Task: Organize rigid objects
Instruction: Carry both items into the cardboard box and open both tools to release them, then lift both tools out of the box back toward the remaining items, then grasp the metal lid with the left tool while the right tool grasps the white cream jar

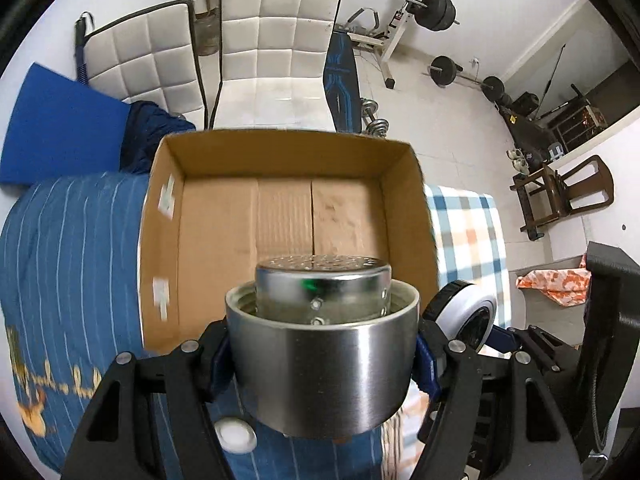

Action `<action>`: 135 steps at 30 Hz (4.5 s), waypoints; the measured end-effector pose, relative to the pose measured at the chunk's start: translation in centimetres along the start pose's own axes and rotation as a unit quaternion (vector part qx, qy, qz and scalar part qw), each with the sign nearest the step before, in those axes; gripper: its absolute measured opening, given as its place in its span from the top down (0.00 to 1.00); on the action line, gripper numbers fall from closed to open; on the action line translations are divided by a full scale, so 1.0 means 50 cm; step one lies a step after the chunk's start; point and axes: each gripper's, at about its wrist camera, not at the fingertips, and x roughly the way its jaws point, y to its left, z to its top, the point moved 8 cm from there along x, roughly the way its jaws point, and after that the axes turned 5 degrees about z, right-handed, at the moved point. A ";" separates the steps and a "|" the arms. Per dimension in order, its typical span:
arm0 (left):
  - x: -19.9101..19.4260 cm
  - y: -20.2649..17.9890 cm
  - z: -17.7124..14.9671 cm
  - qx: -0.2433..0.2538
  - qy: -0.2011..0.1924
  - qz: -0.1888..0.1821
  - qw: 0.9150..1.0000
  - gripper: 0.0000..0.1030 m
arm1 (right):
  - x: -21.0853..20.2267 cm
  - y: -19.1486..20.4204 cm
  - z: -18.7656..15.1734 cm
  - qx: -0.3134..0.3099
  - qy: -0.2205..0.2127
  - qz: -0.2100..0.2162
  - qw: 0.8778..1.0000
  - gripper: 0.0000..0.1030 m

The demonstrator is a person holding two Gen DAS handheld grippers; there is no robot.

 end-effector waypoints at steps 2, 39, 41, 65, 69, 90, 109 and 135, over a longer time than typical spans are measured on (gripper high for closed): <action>0.034 0.008 0.029 0.000 0.007 -0.004 1.000 0.34 | 0.038 -0.001 0.039 0.007 0.005 -0.001 1.000 0.26; 0.412 0.058 0.107 -0.023 0.189 -0.032 0.981 0.33 | 0.452 -0.055 0.234 -0.001 0.133 -0.054 0.990 0.24; 0.405 0.056 0.108 -0.024 0.197 -0.033 0.979 0.33 | 0.452 -0.059 0.231 0.002 0.137 -0.054 0.989 0.24; 0.200 0.139 0.065 -0.053 0.119 0.017 0.991 0.15 | 0.333 -0.048 0.087 -0.003 0.112 -0.085 0.990 0.00; 0.159 0.178 0.045 -0.070 0.092 0.018 0.993 0.12 | 0.298 -0.035 0.052 -0.003 0.096 -0.083 0.992 0.00; -0.130 0.151 -0.083 -0.031 -0.090 0.103 0.990 0.06 | -0.030 0.043 -0.029 -0.019 -0.083 -0.105 0.991 0.00; -0.160 0.167 -0.297 -0.057 -0.067 0.108 0.990 0.06 | -0.052 0.026 -0.269 -0.019 -0.026 -0.054 0.998 0.00; 0.279 0.255 -0.538 -0.027 0.174 0.118 0.977 0.40 | 0.270 0.033 -0.389 0.023 0.122 -0.016 0.992 0.00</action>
